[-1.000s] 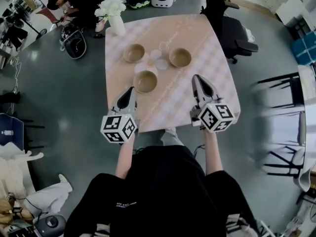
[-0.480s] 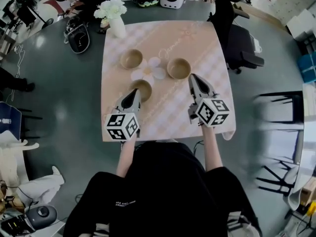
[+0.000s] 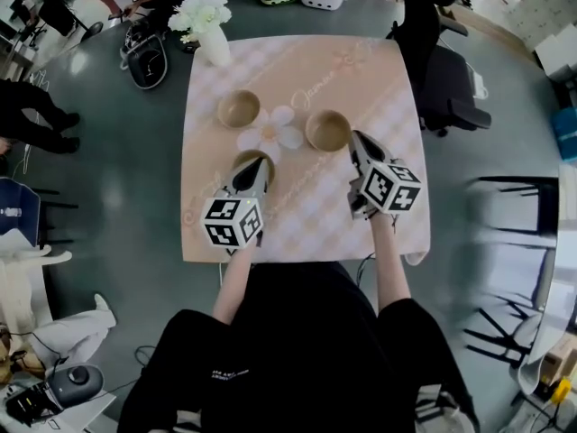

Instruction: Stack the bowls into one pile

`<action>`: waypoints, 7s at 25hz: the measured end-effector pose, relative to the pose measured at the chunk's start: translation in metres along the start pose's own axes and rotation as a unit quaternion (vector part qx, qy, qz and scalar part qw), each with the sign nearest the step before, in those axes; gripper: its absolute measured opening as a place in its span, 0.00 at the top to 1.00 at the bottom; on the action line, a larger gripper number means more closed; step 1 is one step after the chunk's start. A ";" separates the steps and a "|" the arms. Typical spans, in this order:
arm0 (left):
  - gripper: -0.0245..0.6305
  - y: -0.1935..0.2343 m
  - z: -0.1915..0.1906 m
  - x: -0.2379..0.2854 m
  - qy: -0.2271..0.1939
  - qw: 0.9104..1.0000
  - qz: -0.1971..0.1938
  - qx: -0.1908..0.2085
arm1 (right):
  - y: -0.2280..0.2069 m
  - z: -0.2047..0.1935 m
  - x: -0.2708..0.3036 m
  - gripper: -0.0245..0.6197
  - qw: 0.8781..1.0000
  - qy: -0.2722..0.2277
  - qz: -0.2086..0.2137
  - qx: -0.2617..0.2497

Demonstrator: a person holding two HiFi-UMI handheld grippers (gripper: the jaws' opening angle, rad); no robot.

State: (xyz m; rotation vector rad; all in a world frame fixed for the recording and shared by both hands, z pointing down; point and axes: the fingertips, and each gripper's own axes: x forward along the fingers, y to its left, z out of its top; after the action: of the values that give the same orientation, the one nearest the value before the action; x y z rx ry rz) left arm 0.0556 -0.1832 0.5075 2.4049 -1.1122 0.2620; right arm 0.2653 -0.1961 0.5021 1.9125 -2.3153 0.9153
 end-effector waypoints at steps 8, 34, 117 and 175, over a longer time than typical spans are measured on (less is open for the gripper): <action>0.97 -0.010 -0.008 0.027 0.037 0.999 -0.027 -0.017 | -0.034 -0.008 0.025 0.87 0.995 0.050 -0.076 -0.031; 0.97 -0.017 -0.022 0.043 0.062 0.996 -0.051 -0.029 | -0.069 -0.063 0.064 0.93 0.976 0.142 -0.148 0.071; 0.97 0.101 -0.028 -0.081 -0.006 0.989 0.124 -0.076 | 0.162 -0.131 0.097 0.94 0.937 0.259 0.093 -0.215; 0.97 0.124 -0.007 -0.045 -0.003 0.991 0.103 -0.081 | 0.139 -0.057 0.150 0.94 0.987 0.141 0.075 0.020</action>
State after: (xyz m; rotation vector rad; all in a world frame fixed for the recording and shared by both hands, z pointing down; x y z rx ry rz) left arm -0.0677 -0.2195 0.5395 2.1525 -1.3329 0.2224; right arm 0.0820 -0.2937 0.5432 1.5172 -2.3079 1.1682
